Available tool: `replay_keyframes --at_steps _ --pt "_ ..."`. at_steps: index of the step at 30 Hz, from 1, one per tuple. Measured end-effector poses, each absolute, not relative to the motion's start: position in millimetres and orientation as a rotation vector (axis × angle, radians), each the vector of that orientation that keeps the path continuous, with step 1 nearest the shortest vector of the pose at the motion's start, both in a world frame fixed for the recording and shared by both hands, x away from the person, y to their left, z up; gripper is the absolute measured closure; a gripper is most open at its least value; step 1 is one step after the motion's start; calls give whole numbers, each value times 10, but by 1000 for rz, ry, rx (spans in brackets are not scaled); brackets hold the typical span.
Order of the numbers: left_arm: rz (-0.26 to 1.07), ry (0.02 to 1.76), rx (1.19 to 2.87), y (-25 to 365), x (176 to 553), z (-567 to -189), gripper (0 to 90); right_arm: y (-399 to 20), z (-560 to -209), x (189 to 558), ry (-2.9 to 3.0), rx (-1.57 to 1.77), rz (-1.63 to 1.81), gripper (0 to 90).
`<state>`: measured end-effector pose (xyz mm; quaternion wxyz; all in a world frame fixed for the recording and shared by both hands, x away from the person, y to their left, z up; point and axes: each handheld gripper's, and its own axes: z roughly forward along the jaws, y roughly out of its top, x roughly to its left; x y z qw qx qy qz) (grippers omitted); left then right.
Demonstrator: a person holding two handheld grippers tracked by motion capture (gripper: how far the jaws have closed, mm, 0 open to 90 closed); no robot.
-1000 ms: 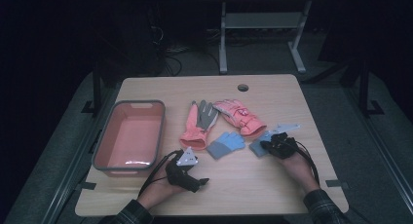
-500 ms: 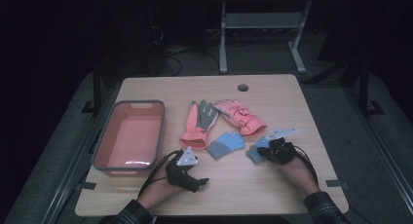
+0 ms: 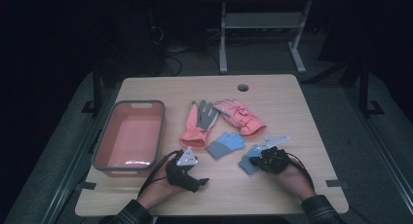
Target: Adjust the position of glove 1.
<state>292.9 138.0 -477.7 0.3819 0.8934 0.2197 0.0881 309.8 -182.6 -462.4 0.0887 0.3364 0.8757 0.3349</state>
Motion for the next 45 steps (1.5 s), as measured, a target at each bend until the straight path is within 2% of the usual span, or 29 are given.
replay_keyframes --at_steps 23,30,31,35,36,37,45 --pt "226 552 2281 1385 2931 -4779 115 -1420 -4599 2675 2749 794 1030 897" --pt "221 548 2295 1383 2939 -4767 114 -1663 -4523 2673 2684 856 1057 889" --pt "222 550 2295 1383 2938 -4767 114 -1715 -4520 2672 2672 874 1054 872" --pt "220 550 2296 1384 2937 -4766 114 -1928 -4520 2678 2586 947 1092 677" --pt "220 549 2297 1384 2938 -4766 113 -2036 -4533 2686 2520 956 1085 563" --pt "221 548 2296 1384 2939 -4766 113 -2036 -4533 2686 2520 956 1085 563" --pt "224 550 2298 1388 2936 -4766 113 -2363 -4645 2729 2443 1062 1027 345"
